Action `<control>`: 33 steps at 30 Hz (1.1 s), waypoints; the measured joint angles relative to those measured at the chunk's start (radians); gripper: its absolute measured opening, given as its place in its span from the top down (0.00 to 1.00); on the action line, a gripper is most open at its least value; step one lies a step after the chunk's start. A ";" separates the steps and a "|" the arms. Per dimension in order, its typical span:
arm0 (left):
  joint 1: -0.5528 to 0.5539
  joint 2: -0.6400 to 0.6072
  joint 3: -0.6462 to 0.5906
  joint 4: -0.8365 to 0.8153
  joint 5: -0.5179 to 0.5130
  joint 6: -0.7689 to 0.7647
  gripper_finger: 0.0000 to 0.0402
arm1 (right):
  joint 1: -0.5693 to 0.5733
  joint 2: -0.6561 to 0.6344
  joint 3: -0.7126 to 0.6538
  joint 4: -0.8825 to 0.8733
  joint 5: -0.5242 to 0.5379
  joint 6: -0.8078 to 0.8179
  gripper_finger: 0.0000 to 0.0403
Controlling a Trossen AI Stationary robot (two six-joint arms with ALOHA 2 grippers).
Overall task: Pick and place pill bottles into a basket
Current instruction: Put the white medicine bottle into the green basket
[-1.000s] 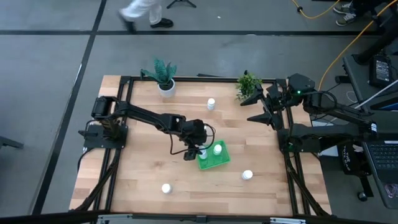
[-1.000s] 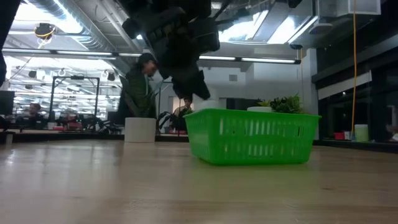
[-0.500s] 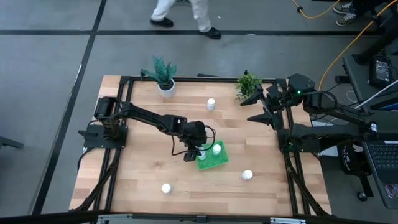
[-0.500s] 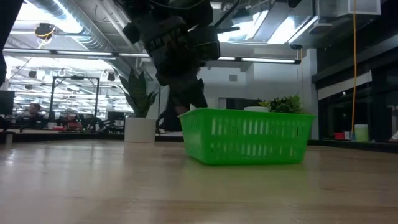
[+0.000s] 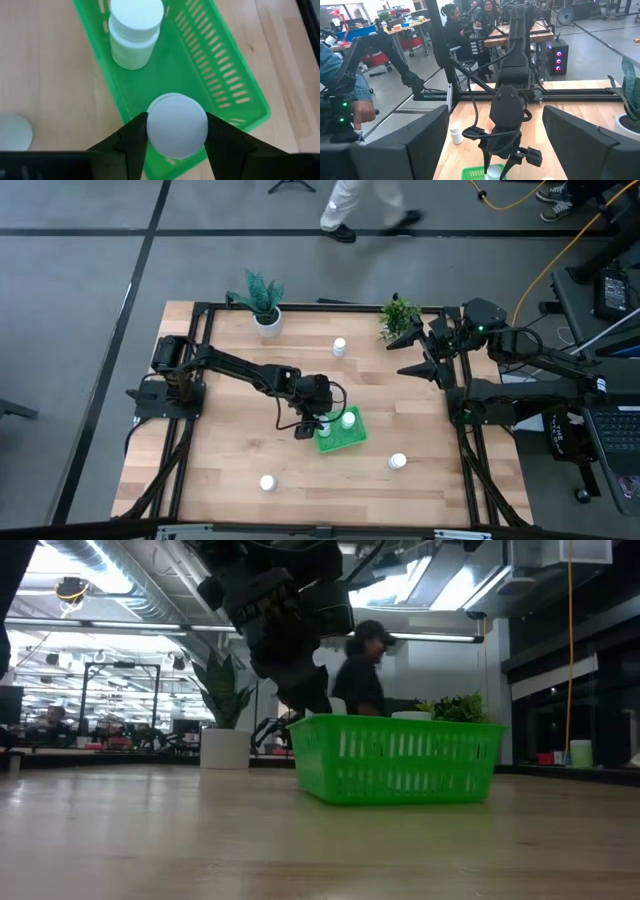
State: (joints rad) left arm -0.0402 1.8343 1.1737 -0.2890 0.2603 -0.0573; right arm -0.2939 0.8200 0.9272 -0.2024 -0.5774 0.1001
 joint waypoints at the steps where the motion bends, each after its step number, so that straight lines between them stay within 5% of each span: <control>1: 0.000 0.000 0.014 -0.026 -0.001 0.005 0.59 | 0.000 0.000 0.000 0.000 0.000 0.000 0.20; 33: 0.012 0.170 0.313 -0.242 -0.003 0.254 0.59 | 0.000 0.000 0.000 -0.013 0.000 0.002 0.20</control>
State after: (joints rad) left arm -0.0280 2.0041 1.4864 -0.5310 0.2571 0.1970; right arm -0.2943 0.8200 0.9272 -0.2150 -0.5777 0.1024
